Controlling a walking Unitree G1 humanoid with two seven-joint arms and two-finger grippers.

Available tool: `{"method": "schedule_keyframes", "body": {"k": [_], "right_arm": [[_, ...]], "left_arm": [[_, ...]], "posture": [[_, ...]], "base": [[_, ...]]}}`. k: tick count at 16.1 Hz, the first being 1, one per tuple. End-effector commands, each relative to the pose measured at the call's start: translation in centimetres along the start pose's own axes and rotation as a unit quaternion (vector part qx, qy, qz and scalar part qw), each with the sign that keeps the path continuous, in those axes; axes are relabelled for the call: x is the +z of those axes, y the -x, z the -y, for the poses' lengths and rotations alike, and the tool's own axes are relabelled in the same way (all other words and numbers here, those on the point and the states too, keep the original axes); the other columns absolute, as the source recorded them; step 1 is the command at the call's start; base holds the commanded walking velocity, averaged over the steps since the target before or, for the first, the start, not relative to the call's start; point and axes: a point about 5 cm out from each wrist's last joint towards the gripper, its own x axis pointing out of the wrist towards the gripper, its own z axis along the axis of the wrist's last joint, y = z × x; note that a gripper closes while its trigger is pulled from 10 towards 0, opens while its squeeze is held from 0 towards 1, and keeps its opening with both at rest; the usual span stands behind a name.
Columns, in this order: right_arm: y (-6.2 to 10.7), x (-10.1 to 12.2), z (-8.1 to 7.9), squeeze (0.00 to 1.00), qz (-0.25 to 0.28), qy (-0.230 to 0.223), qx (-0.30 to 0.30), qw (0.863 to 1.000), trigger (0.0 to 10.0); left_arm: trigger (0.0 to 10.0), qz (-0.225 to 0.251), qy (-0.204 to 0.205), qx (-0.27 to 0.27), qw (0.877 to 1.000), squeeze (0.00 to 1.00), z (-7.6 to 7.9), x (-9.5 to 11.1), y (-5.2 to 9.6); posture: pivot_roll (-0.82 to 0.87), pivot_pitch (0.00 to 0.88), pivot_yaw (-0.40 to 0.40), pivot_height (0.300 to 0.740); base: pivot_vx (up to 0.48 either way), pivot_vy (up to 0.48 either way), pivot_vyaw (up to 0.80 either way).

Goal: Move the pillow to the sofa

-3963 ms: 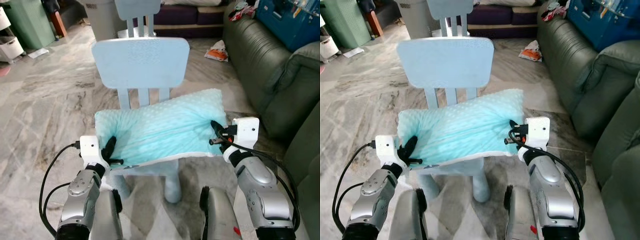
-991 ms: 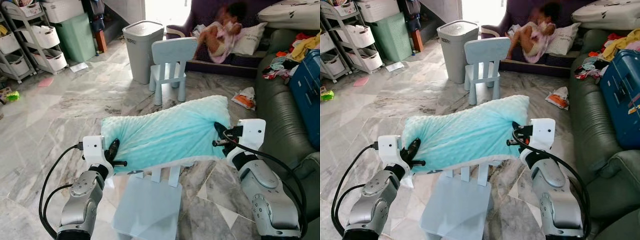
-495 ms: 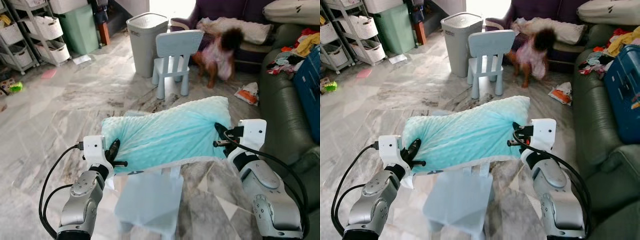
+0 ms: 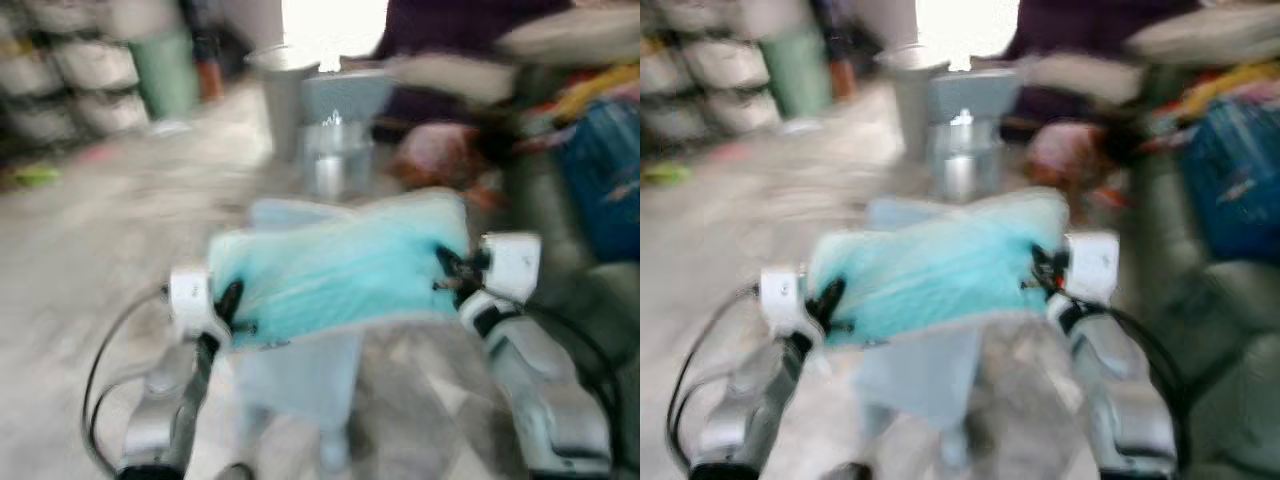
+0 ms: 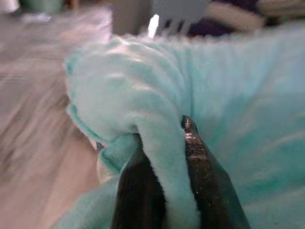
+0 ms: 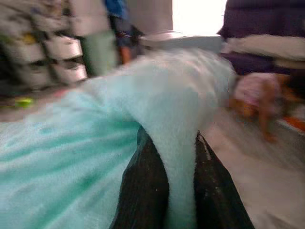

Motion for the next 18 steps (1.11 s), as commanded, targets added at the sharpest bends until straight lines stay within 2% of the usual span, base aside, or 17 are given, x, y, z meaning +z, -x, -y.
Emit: {"method": "schedule_keyframes", "body": {"k": [1, 9, 13, 18], "right_arm": [[0.11, 0.83, 0.16, 0.0, 0.017, 0.004, -0.006, 1.0, 10.0], [-0.01, 0.88, 0.22, 0.0, 0.018, 0.005, -0.007, 1.0, 10.0], [0.01, 0.75, 0.22, 0.0, 0.013, 0.004, -0.008, 1.0, 10.0], [-0.01, 0.72, 0.23, 0.0, 0.012, 0.002, -0.01, 1.0, 10.0]], "left_arm": [[10.0, 0.011, -0.009, 0.001, 1.0, 0.0, -0.12, 0.95, -0.41], [10.0, 0.011, -0.01, -0.001, 1.0, 0.0, -0.05, 0.99, -0.66], [10.0, 0.015, -0.007, 0.0, 1.0, 0.0, -0.1, 1.16, -0.73], [10.0, 0.023, 0.004, 0.001, 1.0, 0.0, -0.68, 1.88, -1.13]], "posture": [[-0.16, 0.0, 0.021, 0.74], [-0.16, 0.0, 0.022, 0.74], [-0.16, 0.0, 0.023, 0.74], [-0.16, 0.0, 0.03, 0.74]], "base": [[-0.33, 0.0, 0.0], [-0.328, 0.0, 0.0], [-0.122, 0.0, 0.0], [0.0, 0.0, -0.75]]}}
